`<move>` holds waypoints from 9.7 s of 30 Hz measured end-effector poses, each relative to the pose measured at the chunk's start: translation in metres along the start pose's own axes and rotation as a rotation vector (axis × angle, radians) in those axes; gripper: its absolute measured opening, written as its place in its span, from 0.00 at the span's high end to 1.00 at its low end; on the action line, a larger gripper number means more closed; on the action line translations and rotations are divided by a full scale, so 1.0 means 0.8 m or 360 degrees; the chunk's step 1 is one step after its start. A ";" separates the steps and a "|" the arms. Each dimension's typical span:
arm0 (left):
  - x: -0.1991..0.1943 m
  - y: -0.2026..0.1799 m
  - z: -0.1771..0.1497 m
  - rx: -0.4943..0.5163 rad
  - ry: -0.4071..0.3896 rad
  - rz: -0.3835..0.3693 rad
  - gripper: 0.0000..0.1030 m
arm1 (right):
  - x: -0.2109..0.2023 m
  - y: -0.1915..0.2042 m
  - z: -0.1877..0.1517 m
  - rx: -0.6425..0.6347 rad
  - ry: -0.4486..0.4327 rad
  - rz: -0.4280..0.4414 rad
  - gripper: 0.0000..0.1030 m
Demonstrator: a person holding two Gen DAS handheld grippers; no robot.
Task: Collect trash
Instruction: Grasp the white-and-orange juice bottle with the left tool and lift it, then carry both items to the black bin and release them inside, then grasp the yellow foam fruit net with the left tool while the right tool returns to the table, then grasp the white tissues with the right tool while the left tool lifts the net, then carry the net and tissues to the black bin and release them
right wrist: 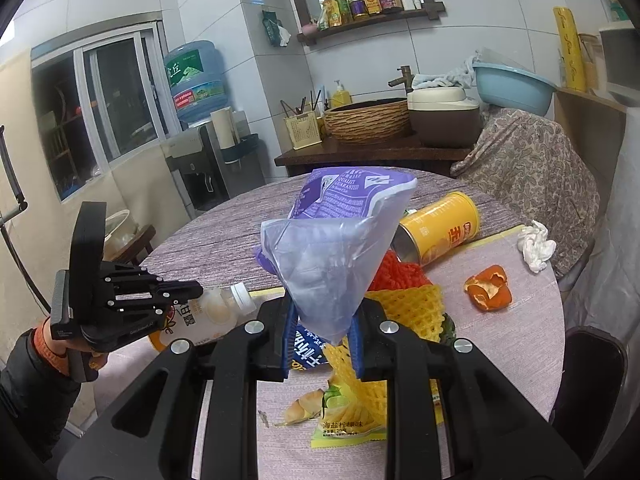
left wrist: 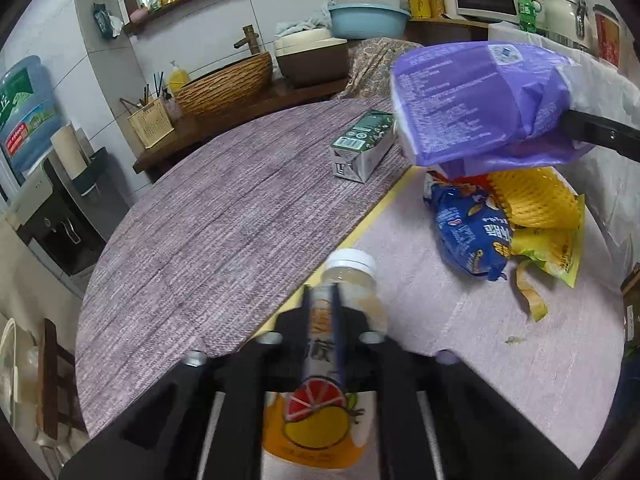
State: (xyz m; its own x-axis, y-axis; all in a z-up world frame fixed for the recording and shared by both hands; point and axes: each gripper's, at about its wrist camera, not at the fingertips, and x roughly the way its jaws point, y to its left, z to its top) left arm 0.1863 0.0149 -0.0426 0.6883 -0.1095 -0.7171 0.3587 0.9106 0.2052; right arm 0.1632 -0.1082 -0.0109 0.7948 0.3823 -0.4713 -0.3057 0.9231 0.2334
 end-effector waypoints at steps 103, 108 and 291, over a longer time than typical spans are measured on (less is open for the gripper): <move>0.148 -0.502 0.102 0.0156 0.0300 -0.0717 0.16 | -0.160 -0.435 -0.274 0.0787 0.0294 -0.1468 0.27; 0.087 -0.479 0.105 0.0198 0.0157 -0.0737 0.14 | -0.163 -0.414 -0.261 0.0781 0.0243 -0.1392 0.26; 0.089 -0.445 0.119 -0.0012 0.0163 -0.0940 0.37 | -0.143 -0.393 -0.262 0.0873 0.0228 -0.1174 0.37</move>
State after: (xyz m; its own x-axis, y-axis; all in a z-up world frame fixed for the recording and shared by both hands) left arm 0.1680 -0.3549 -0.1035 0.3096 -0.5594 -0.7689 0.6573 0.7102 -0.2520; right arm 0.0589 -0.4333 -0.2085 0.6058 -0.2580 -0.7526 0.5708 0.7999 0.1852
